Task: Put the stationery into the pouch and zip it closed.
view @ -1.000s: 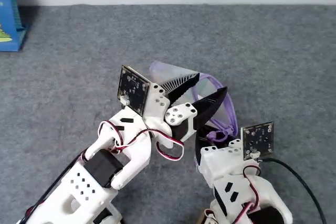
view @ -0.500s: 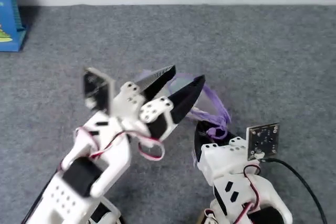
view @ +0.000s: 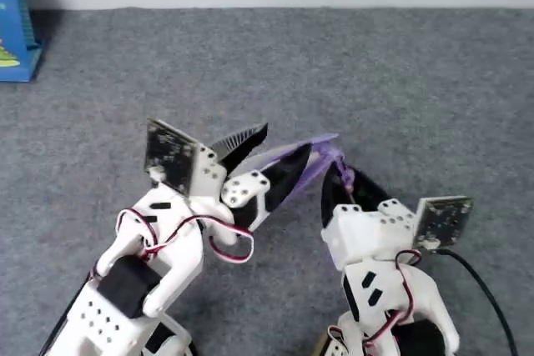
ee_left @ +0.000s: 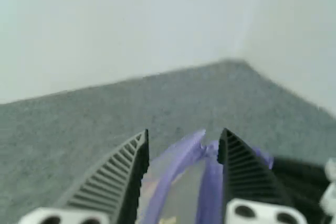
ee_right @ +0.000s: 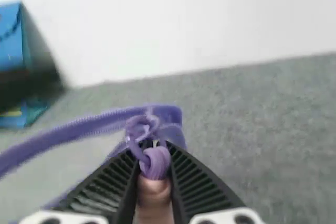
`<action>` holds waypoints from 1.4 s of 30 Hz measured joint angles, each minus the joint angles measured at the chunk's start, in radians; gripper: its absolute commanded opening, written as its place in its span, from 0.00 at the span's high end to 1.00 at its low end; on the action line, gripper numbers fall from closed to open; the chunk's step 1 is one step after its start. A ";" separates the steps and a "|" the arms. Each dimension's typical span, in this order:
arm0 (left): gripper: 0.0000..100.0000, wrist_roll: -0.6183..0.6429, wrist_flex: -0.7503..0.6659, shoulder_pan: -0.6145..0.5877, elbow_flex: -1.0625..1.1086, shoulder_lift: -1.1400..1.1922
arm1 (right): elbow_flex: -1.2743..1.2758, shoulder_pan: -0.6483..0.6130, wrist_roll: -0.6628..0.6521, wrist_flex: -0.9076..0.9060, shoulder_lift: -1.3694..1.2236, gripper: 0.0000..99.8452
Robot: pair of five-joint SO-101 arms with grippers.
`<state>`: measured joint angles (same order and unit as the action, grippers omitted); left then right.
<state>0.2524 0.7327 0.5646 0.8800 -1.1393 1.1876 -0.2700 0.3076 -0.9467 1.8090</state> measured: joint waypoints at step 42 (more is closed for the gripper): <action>0.79 -0.388 0.086 -0.384 0.180 -0.141 | -0.058 -0.341 -0.124 0.364 -0.121 0.99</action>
<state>-0.1358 0.8186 0.1811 1.0595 -1.2804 1.1293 -0.6107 0.1834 -0.5831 1.6878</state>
